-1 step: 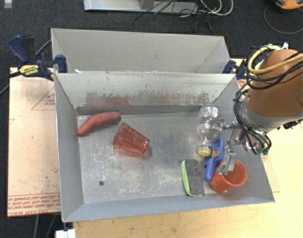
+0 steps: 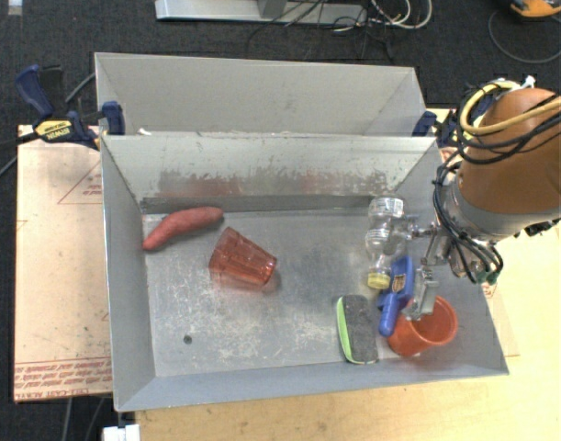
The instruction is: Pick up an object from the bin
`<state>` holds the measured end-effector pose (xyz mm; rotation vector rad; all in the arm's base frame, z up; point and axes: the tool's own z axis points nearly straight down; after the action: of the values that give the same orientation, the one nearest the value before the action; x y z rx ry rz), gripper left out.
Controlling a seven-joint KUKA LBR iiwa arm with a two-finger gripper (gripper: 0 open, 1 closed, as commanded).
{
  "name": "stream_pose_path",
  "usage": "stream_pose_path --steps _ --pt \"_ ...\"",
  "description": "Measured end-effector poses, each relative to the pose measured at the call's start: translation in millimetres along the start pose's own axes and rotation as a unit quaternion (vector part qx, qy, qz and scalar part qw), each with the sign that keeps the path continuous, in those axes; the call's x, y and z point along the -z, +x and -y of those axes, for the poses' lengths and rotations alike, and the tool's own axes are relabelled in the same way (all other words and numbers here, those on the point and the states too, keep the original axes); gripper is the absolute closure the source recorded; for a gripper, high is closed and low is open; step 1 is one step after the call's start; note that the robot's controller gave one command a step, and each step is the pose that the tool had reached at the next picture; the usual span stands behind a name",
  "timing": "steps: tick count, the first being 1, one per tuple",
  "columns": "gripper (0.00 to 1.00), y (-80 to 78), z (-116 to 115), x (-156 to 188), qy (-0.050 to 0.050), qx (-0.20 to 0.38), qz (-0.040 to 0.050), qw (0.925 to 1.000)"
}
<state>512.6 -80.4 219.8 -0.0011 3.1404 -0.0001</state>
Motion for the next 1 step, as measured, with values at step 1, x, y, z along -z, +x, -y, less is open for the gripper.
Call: stream_pose_path --steps 1 --pt "0.0 -9.8 26.1 -76.7 -0.001 0.134 0.0003 0.9909"
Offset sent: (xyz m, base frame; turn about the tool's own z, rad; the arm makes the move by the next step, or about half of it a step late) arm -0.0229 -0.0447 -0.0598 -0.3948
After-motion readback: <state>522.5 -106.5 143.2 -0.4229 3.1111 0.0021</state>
